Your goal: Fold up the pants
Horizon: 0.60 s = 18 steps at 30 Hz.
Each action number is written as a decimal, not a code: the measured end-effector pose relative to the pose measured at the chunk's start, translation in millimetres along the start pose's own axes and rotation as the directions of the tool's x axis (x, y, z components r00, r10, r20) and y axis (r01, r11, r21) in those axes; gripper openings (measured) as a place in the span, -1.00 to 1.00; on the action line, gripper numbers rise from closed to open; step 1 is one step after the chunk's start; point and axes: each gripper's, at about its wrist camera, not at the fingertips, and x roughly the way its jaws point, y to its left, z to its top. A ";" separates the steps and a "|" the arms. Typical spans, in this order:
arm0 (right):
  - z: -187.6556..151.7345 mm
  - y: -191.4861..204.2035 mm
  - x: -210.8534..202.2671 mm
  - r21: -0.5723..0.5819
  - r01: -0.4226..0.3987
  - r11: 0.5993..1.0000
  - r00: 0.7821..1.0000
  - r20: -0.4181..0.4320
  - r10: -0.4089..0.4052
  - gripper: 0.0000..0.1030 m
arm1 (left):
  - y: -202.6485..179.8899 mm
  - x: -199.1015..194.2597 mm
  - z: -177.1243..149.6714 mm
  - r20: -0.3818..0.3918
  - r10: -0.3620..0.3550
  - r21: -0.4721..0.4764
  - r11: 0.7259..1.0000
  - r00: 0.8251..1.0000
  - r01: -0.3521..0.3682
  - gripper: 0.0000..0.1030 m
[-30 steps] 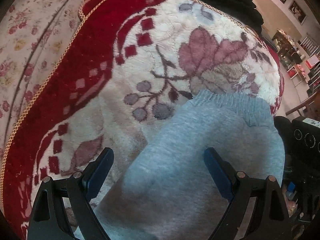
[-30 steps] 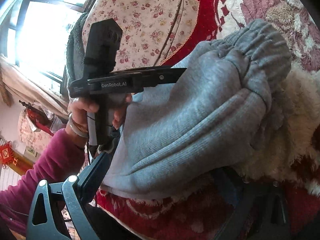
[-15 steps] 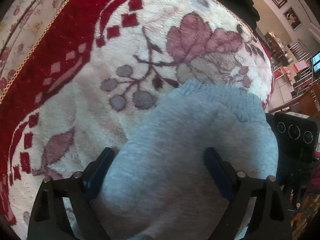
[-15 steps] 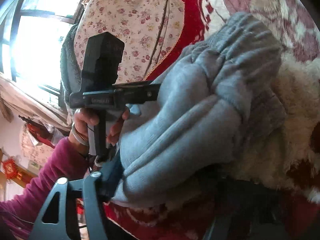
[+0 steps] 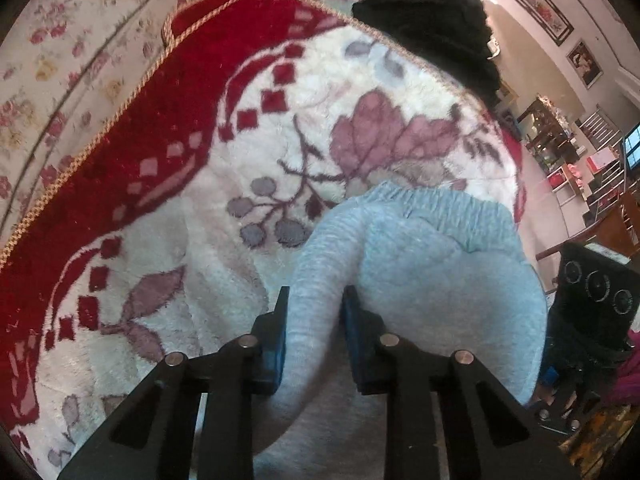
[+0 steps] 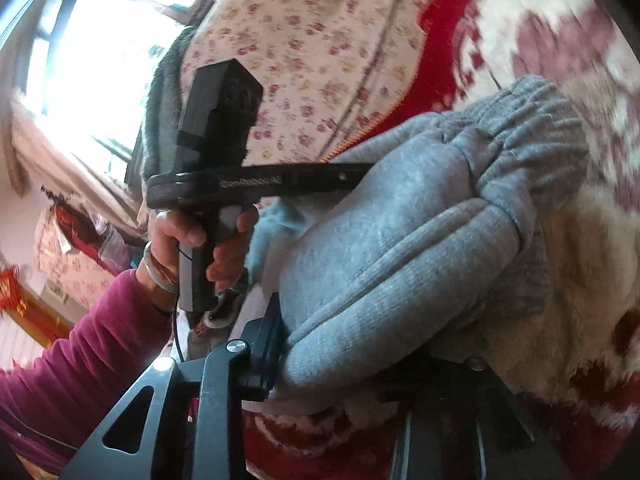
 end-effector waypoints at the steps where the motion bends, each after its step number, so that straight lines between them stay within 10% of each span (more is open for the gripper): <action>1: 2.4 7.3 -2.5 -0.026 -0.001 1.000 1.000 0.008 0.001 -0.28 | -2.1 -6.5 -2.4 0.016 -0.004 0.002 1.000 1.000 0.004 -0.54; 10: 22.5 78.9 -7.0 -0.225 -0.011 0.974 0.999 0.049 0.023 -0.28 | -13.2 -87.9 -3.6 0.189 0.016 -0.015 1.000 0.982 -0.014 -0.54; 18: 25.6 170.2 17.0 -0.459 -0.009 0.889 0.999 0.029 0.026 -0.28 | -2.6 -189.6 -54.2 0.362 0.097 -0.092 0.993 0.927 -0.068 -0.55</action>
